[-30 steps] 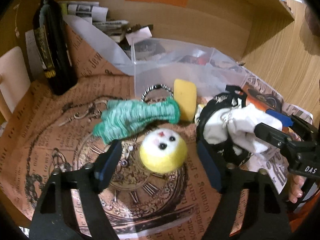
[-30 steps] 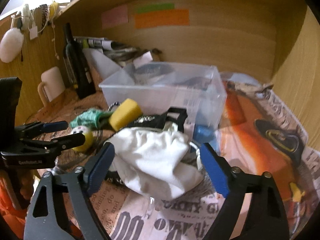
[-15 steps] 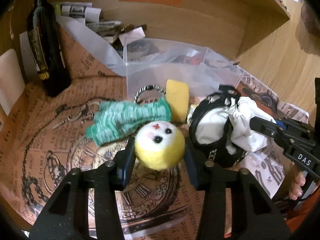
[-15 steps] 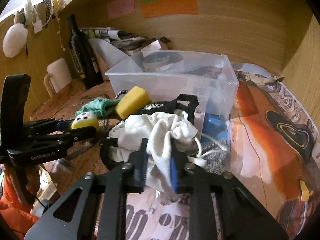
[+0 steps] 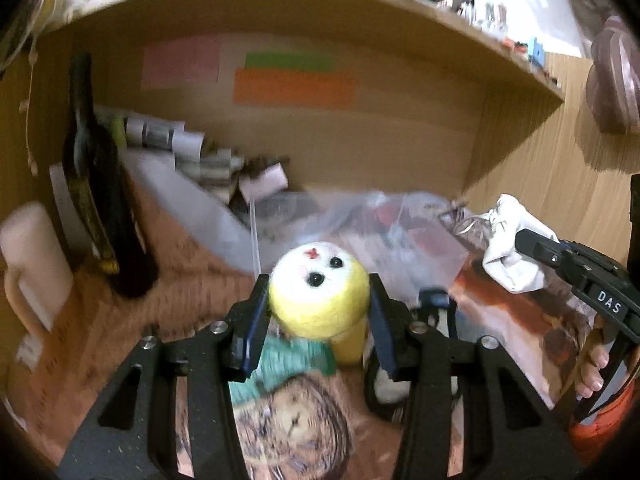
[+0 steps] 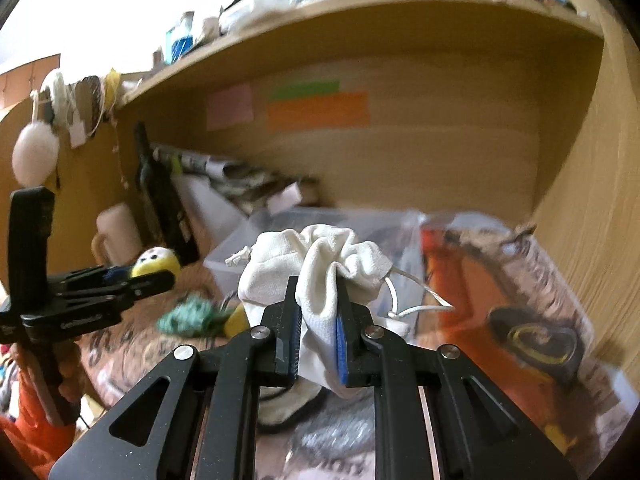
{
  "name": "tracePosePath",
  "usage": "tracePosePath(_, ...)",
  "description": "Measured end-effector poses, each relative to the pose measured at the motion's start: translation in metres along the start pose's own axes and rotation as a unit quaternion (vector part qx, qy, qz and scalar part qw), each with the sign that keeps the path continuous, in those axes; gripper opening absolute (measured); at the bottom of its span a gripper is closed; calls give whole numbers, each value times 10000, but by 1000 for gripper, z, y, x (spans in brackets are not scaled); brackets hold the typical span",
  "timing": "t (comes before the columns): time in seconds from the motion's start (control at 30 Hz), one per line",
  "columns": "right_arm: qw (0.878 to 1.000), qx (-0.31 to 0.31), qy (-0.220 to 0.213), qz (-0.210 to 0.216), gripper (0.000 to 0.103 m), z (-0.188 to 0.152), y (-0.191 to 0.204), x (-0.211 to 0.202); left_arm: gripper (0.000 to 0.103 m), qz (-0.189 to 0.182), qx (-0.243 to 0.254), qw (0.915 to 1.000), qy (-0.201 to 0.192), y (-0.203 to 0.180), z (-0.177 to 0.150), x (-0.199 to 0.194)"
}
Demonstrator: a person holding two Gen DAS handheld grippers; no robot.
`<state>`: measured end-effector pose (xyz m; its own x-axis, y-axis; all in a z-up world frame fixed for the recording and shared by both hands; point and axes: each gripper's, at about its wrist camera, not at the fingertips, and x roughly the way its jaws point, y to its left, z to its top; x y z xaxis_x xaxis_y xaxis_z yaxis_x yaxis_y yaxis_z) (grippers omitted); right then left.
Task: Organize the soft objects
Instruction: 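Grasp the white cloth pouch with the right gripper while the left grasps the yellow face ball, then carry both items over the clear box and open both grippers to drop them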
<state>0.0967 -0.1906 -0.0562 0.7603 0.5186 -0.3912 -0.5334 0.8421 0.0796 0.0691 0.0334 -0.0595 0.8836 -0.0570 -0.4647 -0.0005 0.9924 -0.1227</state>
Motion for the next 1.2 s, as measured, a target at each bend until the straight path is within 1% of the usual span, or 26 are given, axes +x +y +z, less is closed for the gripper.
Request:
tracePosePath(0.1, 9999, -44, -145, -70, 13, 14, -4, 2, 46, -18, 82, 9999, -104, -2, 14, 2)
tracePosePath(0.23, 9993, -128, -288, -189, 13, 31, -7, 10, 46, -82, 103, 9999, -108, -1, 33, 14)
tracePosePath(0.33, 9991, -164, -310, -221, 13, 40, -10, 19, 46, -107, 93, 9999, 6, 3, 48, 32)
tracePosePath(0.43, 9993, -173, -210, -240, 13, 48, -15, 34, 46, -118, 90, 9997, 194, 5, 59, 53)
tracePosePath(0.5, 9995, -176, -84, -232, 13, 50, -19, 46, 46, -127, 94, 9992, 357, 6, 64, 70)
tracePosePath(0.63, 9993, -216, 232, -196, 13, 52, -25, 71, 46, -172, 79, 9966, 801, 9, 66, 104)
tracePosePath(0.8, 9969, -227, 734, -180, 13, 49, -34, 105, 46, -209, 136, 9897, 1412, 10, 59, 147)
tracePosePath(0.9, 9937, -175, 1099, -100, 13, 44, -39, 128, 46, -159, 230, 9853, 1682, 9, 54, 168)
tracePosePath(1.07, 9874, -222, 1565, -89, 13, 33, -41, 156, 46, -148, 276, 9801, 1961, 9, 44, 189)
tracePosePath(1.13, 9847, -238, 1726, -72, 13, 28, -39, 165, 46, -112, 338, 9789, 2014, 7, 41, 193)
tracePosePath(1.2, 9825, -232, 1849, -59, 13, 22, -39, 171, 46, 7, 467, 9787, 1999, 5, 40, 196)
